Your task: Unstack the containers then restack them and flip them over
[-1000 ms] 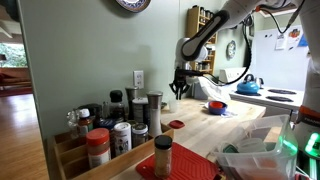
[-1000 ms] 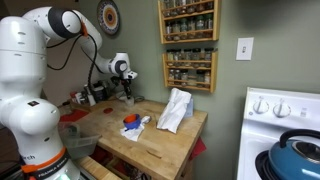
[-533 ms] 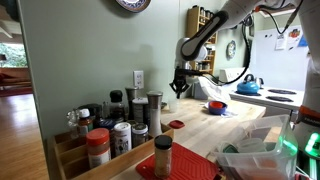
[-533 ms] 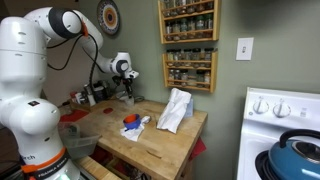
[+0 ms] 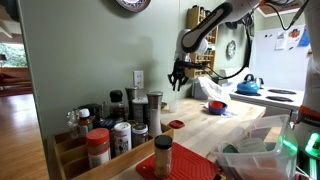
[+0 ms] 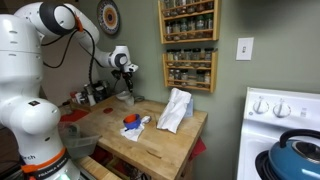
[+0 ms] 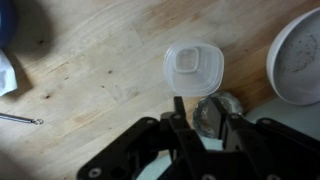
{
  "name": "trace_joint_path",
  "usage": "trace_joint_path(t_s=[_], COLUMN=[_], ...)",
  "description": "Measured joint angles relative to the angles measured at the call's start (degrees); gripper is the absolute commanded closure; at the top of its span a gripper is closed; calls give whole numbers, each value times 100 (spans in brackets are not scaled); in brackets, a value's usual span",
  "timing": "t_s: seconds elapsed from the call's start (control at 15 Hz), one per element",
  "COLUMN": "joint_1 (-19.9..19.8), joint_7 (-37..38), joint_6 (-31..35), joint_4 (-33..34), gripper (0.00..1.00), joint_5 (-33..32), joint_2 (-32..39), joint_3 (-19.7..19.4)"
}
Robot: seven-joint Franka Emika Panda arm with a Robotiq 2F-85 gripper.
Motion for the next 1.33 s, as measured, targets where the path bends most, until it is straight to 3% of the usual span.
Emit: trace_joint_path(t_s=[0.27, 0.47, 0.6, 0.67, 0.87, 1.27, 1.33], joint_1=[56, 77, 79, 79, 78, 78, 78], joint_7=[-117, -221, -269, -292, -327, -356, -361], joint_6=[-16, -17, -17, -17, -17, -17, -17], joint_4=[-35, -37, -38, -38, -38, -37, -37], gripper=[8, 10, 20, 35, 51, 99, 100], joint_5=[1, 1, 1, 1, 1, 1, 1], joint_2=[173, 305, 378, 406, 472, 536, 541], joint_3=[6, 6, 2, -3, -27, -50, -50])
